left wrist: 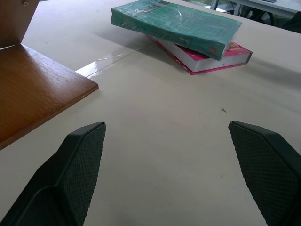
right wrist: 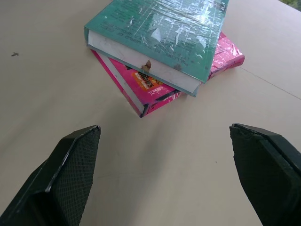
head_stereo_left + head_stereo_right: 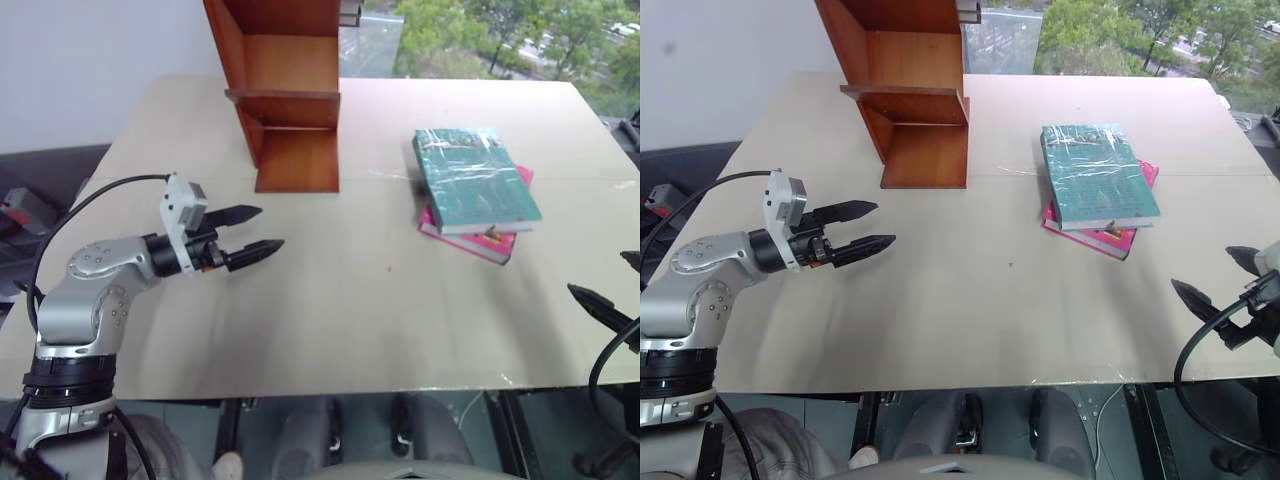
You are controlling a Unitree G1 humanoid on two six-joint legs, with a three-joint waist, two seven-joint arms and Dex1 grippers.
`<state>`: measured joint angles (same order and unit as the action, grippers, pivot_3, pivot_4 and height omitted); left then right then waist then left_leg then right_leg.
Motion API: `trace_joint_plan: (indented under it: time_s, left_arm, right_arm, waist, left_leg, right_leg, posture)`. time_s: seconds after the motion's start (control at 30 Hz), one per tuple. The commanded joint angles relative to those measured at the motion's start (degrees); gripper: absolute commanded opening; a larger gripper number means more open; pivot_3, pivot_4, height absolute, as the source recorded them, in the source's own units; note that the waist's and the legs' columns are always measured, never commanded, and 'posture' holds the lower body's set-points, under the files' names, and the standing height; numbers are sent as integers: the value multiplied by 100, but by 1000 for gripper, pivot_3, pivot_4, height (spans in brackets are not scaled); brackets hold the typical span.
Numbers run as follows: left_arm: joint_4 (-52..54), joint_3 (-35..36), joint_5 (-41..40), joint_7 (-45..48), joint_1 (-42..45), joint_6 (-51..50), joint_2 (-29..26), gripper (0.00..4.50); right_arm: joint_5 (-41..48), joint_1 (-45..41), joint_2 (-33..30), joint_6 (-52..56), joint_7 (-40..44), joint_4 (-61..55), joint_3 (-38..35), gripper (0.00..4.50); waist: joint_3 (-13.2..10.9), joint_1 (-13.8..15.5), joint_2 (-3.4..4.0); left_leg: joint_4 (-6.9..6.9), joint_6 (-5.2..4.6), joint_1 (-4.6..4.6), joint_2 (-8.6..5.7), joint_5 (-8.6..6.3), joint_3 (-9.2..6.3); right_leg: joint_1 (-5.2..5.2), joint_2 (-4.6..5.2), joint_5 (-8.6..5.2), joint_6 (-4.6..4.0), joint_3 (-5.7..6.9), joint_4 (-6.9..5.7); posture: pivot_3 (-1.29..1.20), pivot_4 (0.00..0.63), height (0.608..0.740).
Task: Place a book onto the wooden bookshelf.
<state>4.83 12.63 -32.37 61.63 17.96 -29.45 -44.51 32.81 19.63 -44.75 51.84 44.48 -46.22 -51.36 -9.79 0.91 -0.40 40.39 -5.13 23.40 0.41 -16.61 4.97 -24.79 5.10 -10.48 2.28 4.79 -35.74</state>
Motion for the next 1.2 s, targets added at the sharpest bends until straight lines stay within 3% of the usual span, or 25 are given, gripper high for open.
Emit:
trace_joint_plan:
  time_s: [0.03, 0.2, 0.3, 0.33, 0.47, 0.6, 0.77, 0.9, 1.0, 1.2]
  left_arm:
    - [125, 50, -110, 153, 137, 115, -90, 4385]
    - [233, -61, -202, 244, 438, 130, 45, 4385]
    - [480, -261, -255, 273, 567, 162, 199, 4500]
    - [530, -289, -267, 264, 590, 158, 228, 4500]
    - [873, -489, -322, 312, 694, 223, 363, 4500]
    - [1082, -584, -307, 308, 739, 265, 424, 4500]
    - [1222, -481, -377, 182, 721, 219, 422, 4500]
    - [1507, -375, -448, -10, 485, 176, 388, 4500]
    - [1773, -256, -541, -227, 274, 95, 355, 4500]
    - [1989, 80, -652, -472, -119, 4, 208, 4500]
  right_arm:
    - [-23, -83, -165, 82, -243, -110, -13, 4500]
    - [-340, -706, -510, 488, -994, 164, 786, 4500]
    - [-82, -1789, -460, 859, -1315, 1028, 1293, 3574]
    - [-49, -2015, -448, 912, -1356, 1194, 1395, 3574]
    - [-876, -3656, -619, 219, -1635, 2942, 2864, 2305]
    - [-1961, -5640, -375, -889, -1796, 5578, 4233, 294]
    - [-2832, -7588, 180, -2652, -1850, 8980, 4943, 294]
    - [-3126, -8516, 682, -3731, -1683, 10931, 5090, 294]
    - [-3216, -8784, 918, -4093, -1469, 11571, 5053, 294]
    - [-3233, -8817, 1172, -4421, -618, 11736, 5018, 294]
  waist:
    - [0, -1, 0]
    - [0, -6, -1]
    - [1, -12, -5]
    - [0, -14, -4]
    - [-3, -53, -2]
    - [-7, -151, 3]
    - [-9, -177, 5]
    - [-11, -195, 7]
    - [-11, -178, 8]
    - [-16, -184, 15]
  left_leg:
    - [0, 0, 0, 0, 0, 0]
    - [0, 0, -3, 0, 0, 9]
    - [0, 0, -8, 0, 0, 11]
    - [0, 0, -7, 0, 0, 14]
    - [0, -2, -6, 0, 1, 22]
    - [0, -4, -14, -4, 3, 49]
    - [-11, -4, -7, -1, 3, 53]
    - [-13, -4, 30, -2, 3, 52]
    - [-23, -4, 35, -1, 3, 49]
    - [-21, -2, 33, -1, 4, 43]
  right_leg:
    - [0, 0, 0, 0, 0, 0]
    - [0, 3, -13, 8, 2, 1]
    - [2, 2, -7, -1, -3, 0]
    - [1, 2, -4, -7, -3, 0]
    - [-4, -7, -2, -9, -6, -5]
    - [-8, -9, 1, -4, -27, -9]
    - [-20, -18, 11, 14, -29, -7]
    - [-54, -18, 12, 16, -23, -2]
    - [-55, -14, 12, 16, -16, 3]
    - [-50, -10, 12, 17, -6, 1]
  posture:
    - [0, 150, 738]
    - [0, 150, 738]
    - [0, 150, 738]
    - [0, 150, 738]
    - [0, 150, 738]
    - [0, 150, 738]
    - [0, 150, 738]
    - [0, 150, 738]
    - [0, 150, 738]
    - [0, 150, 738]
